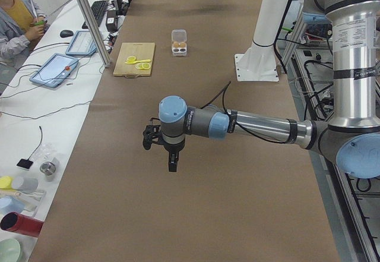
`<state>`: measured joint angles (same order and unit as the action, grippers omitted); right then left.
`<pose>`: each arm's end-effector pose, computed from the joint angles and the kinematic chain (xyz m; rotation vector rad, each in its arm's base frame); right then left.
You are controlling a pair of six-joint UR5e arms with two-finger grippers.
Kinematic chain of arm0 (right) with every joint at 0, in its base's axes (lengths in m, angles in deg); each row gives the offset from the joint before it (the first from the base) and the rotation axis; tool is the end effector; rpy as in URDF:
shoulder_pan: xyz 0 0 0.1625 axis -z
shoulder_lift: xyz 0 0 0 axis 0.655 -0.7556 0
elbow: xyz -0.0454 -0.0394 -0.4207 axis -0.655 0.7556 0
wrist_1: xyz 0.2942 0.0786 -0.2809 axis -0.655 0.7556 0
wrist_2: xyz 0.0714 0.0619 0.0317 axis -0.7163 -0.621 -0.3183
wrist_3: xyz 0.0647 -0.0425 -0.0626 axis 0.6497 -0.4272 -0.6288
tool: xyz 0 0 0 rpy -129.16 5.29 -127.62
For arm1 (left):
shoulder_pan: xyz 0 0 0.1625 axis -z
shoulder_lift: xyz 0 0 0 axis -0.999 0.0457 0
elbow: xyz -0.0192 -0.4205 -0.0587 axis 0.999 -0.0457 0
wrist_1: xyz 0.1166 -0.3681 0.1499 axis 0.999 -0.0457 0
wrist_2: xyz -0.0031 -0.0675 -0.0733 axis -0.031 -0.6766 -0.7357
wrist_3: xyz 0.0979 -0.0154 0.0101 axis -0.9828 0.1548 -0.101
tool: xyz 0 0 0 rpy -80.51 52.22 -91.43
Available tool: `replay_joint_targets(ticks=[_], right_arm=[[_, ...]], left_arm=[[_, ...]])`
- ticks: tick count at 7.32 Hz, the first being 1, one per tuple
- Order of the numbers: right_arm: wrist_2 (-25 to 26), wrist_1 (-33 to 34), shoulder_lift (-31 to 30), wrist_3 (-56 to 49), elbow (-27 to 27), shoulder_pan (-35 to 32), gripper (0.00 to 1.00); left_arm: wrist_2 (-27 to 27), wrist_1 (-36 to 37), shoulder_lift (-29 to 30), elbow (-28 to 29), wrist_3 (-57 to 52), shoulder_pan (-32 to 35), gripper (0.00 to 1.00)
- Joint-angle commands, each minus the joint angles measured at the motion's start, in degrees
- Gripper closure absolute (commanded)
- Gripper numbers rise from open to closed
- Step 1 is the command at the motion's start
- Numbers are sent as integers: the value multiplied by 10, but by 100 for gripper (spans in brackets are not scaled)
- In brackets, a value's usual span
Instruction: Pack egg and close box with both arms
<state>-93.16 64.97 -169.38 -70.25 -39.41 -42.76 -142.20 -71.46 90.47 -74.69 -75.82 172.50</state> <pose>0.0064 -0.5174 0.6220 0.0004 -0.7826 -0.0896 -0.0266 -0.4473 0.5869 0.0589 0.7727 -0.0112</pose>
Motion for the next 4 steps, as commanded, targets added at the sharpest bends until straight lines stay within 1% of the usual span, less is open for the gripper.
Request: replay_joint_targets(ticks=[1,2,3,4], right_arm=[[-6,-44,-33,0,-6,-3,0],[-7,-45,-34,0,-6,-3,0],[-19,-45,-34,0,-5,-3,0],[-23,-45,-34,1,-7,-3,0]], left_arm=[[-1,-3,-5,1,0,0,2],[2,-4,-5,3,0,0,2],[1,-4,-6,4,0,0,2],[-1,-7,6,26,0,-2,2]])
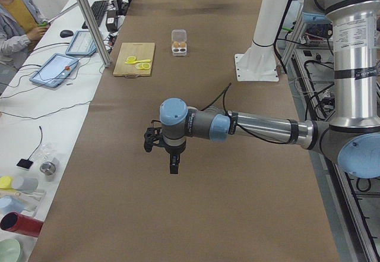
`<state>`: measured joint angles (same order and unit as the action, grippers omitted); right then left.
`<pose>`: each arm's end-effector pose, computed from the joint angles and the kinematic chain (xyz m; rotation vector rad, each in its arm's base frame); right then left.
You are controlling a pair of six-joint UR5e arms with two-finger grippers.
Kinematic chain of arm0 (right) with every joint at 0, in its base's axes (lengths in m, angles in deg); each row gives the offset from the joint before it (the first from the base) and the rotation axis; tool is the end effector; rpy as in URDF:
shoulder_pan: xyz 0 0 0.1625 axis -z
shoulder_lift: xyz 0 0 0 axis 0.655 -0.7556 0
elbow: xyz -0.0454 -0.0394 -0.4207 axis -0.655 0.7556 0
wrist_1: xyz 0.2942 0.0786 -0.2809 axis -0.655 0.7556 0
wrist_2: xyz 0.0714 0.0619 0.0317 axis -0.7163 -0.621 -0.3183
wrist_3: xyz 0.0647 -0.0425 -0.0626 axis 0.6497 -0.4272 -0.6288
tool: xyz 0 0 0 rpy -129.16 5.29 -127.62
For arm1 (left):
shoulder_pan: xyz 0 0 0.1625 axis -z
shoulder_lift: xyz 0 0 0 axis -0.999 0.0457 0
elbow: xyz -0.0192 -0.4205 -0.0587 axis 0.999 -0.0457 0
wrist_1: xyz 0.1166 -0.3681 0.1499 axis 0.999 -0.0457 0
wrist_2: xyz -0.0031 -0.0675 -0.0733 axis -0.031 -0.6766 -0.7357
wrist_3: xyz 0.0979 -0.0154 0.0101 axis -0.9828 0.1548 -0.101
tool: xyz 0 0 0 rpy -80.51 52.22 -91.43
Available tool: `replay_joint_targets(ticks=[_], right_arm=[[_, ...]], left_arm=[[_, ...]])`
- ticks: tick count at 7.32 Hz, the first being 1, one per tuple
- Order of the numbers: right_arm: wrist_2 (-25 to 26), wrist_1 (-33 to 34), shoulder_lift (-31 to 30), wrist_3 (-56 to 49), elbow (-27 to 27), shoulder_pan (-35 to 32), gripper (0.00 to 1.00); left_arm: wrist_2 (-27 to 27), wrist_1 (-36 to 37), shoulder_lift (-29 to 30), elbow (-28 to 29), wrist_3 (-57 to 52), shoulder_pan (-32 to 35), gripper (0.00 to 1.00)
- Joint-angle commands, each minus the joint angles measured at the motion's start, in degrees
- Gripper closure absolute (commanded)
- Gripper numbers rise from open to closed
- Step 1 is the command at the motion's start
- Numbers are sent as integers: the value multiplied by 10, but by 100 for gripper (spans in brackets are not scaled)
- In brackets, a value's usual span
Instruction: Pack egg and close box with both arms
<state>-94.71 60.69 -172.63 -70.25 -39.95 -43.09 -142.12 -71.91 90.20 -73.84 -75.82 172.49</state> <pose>0.0097 -0.4957 0.6361 0.0263 -0.8112 -0.0958 -0.0268 -0.4456 0.5956 0.0480 0.7702 -0.0156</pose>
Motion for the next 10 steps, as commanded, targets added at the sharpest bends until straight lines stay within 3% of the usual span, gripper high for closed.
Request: replay_joint_targets(ticks=[1,5,7,10], right_arm=[[-2,-3,0,6,-2,0,0],[-5,-3,12,4,6,4,0],[-6,-3,8,2,2,3,0],[-7,-11,7,8,3,7,0]], left_arm=[[-22,-3,9,8,-1,-2,2],[-41,-14,46,7,16,-6,2],[-86,-21,53,-22,57,-16,2],[-84,-21,68,-83,276,-157,2]])
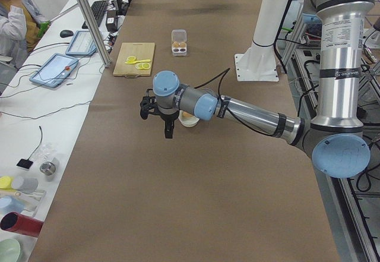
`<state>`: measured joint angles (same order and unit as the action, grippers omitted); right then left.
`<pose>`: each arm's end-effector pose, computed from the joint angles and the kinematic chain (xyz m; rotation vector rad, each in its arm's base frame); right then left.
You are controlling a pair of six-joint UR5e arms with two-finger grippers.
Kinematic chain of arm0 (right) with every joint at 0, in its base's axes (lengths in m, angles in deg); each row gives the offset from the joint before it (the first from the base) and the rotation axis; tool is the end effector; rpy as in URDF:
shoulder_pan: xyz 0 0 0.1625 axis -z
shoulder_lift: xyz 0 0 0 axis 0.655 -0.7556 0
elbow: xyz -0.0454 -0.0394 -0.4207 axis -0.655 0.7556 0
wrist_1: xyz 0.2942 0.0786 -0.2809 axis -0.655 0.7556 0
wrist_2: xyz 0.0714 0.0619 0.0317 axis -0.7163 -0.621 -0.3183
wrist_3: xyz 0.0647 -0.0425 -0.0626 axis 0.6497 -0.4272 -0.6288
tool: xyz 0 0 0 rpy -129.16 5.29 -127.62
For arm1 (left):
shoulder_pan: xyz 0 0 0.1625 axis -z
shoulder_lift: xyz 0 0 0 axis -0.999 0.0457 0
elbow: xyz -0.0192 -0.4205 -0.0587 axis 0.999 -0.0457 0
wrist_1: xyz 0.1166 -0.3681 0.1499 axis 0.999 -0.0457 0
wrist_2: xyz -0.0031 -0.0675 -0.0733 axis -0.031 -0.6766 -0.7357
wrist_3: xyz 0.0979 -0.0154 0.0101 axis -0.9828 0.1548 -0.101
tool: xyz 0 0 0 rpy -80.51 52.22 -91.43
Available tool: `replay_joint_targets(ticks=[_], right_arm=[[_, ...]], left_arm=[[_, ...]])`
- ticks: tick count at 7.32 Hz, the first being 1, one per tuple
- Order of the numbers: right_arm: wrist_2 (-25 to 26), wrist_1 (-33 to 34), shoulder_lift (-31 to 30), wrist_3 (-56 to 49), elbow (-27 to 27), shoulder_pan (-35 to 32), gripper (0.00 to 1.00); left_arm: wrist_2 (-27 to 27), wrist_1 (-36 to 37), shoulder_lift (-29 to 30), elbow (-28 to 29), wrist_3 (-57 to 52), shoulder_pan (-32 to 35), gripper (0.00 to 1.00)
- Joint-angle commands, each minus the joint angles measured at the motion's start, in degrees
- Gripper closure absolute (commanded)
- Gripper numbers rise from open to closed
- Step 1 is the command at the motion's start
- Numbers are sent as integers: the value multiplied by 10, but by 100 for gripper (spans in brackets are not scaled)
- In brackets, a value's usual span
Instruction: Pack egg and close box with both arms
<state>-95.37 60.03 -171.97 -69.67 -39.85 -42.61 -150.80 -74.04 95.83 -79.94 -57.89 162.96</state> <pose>0.0041 -0.5015 0.6292 0.0378 -0.8243 -0.1033 0.0647 -0.4709 0.4828 0.0208 0.9688 -0.0267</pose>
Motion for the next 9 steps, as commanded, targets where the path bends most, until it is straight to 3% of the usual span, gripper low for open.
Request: replay_joint_targets(ticks=[1,3,5,6,9], right_arm=[[-4,-23,-2,2,5,2,0],[-31,-43,-3,2,7,5,0],[-32,-51,-3,2,10,6,0],[-33,-52,-7,2,11,7,0],[-33,-76,-6,2,18,14,0]], left_arm=[[5,0,31,-23,169,-101,2],[99,-2,65,-23,265,-182,2],[111,-2,79,-8,291,-209,10],[112,-4,81,-1,318,-234,22],[119,-9,96,15,331,-267,27]])
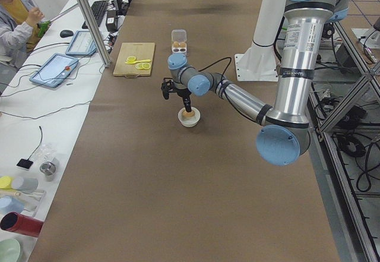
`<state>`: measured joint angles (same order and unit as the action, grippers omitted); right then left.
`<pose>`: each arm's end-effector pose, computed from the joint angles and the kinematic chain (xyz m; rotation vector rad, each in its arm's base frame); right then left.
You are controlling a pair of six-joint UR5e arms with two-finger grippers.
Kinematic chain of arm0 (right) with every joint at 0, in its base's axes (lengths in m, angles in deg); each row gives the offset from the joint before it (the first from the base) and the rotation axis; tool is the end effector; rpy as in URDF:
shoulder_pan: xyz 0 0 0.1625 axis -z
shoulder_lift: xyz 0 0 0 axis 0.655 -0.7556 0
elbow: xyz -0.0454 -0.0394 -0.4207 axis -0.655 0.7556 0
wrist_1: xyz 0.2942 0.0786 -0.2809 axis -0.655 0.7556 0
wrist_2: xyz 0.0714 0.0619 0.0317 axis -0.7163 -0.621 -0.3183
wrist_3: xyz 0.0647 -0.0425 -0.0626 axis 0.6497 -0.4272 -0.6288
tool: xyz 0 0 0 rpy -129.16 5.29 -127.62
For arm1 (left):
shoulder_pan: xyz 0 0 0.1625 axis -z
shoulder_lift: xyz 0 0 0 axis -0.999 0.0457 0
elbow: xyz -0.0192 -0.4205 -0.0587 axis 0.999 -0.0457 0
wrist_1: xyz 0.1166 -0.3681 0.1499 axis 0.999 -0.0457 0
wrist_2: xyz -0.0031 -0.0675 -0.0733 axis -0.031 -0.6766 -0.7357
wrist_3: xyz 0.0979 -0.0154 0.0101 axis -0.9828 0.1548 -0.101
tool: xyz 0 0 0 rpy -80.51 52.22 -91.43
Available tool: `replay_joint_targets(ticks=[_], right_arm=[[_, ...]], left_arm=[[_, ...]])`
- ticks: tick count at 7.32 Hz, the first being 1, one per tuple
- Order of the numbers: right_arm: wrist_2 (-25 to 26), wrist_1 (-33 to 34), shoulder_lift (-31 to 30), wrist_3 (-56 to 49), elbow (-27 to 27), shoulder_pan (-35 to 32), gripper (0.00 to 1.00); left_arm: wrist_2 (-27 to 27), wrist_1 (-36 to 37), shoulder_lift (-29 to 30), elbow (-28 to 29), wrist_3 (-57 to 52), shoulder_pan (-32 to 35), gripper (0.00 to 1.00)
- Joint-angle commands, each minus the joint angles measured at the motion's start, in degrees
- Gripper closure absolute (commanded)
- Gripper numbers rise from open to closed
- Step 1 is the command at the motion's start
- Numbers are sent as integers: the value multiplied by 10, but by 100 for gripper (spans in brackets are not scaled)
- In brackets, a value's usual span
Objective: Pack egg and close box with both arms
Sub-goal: 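Move the left gripper down over the brown egg in the white bowl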
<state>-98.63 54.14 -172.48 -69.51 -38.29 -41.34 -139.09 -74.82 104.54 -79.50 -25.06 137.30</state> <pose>-0.0106 -0.5003 0.6320 0.0834 -0.8860 -0.1532 0.2851 -0.4453 0.4221 -0.1900 0.8451 -0.1318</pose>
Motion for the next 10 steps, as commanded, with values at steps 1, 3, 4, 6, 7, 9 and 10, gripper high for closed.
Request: replay_joint_targets(ticks=[1,3,4,6,7,9,10], right_arm=[[0,-22,-1,1,2,2,0],[0,-22,0,1,2,2,0],[-1,-22,1,1,1,2,0],[-1,-22,1,1,2,3,0],[-1,-22,1,1,2,3,0],[-1,-22,1,1,2,3,0],[-1,-22,1,1,2,3,0]], left_arm=[[2,-16,16,34,2,-11,27],[2,-53,16,63,2,-12,30],[2,-52,16,64,2,-17,30],[2,-52,20,71,1,-34,33],[2,-53,20,74,1,-35,34],[2,-53,23,79,0,-35,35],[2,-54,25,84,0,-35,36]])
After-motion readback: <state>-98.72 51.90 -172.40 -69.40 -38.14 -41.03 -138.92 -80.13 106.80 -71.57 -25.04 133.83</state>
